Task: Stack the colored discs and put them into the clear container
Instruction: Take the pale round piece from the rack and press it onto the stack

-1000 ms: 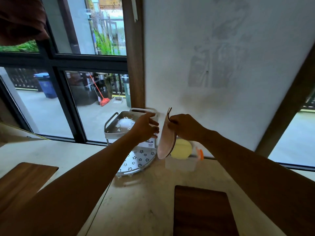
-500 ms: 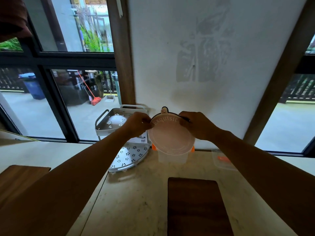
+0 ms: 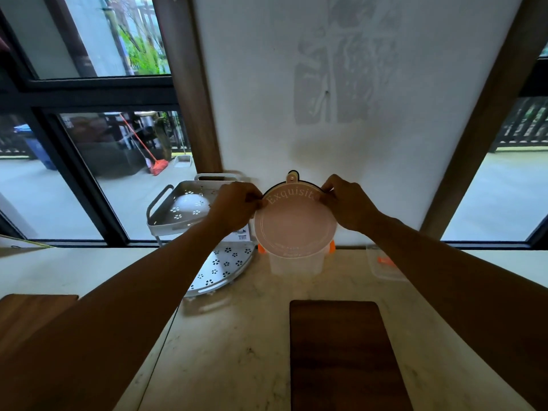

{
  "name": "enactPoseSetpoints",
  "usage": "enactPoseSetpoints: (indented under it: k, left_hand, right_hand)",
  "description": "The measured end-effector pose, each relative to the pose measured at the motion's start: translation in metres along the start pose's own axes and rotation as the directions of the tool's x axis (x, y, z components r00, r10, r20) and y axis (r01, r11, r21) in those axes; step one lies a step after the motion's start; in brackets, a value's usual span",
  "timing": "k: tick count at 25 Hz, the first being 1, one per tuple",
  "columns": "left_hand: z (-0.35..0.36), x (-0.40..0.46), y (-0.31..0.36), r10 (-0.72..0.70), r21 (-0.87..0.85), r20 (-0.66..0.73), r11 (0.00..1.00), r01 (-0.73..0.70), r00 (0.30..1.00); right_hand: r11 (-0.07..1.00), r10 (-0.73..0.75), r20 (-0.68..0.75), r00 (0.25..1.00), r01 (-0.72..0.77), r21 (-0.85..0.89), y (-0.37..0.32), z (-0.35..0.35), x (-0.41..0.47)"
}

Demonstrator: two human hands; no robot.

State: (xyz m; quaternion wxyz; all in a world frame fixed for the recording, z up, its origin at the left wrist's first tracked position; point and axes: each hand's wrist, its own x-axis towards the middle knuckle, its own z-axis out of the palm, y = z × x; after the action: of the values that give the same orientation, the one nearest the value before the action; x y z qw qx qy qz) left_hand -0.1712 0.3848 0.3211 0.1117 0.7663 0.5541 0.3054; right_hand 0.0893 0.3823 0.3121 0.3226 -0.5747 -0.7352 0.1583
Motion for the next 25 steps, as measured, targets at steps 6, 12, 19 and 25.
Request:
enactPoseSetpoints:
  k: [6, 12, 19, 25]
  left_hand:
    - [0.036, 0.034, -0.018, 0.027, 0.064, -0.012, 0.998, -0.026, 1.000]
    - [0.086, 0.075, -0.050, -0.008, 0.038, -0.005, 0.999, 0.008, 1.000]
    - [0.165, 0.097, -0.100, -0.096, -0.010, -0.060, 0.995, 0.095, 0.994]
    - [0.213, 0.101, -0.142, -0.135, 0.007, -0.036, 0.991, 0.135, 0.990]
  right_hand:
    - [0.999, -0.028, -0.041, 0.999, 0.026, -0.037, 0.045, 0.024, 0.038]
    - [0.992, -0.087, -0.137, 0.987, 0.074, -0.099, 0.094, 0.056, 0.077]
    - [0.997, -0.054, -0.104, 0.993, 0.049, -0.051, 0.155, 0.106, 0.102]
    - [1.000, -0.001, -0.063, 0.998, 0.000, -0.018, 0.194, 0.158, 0.111]
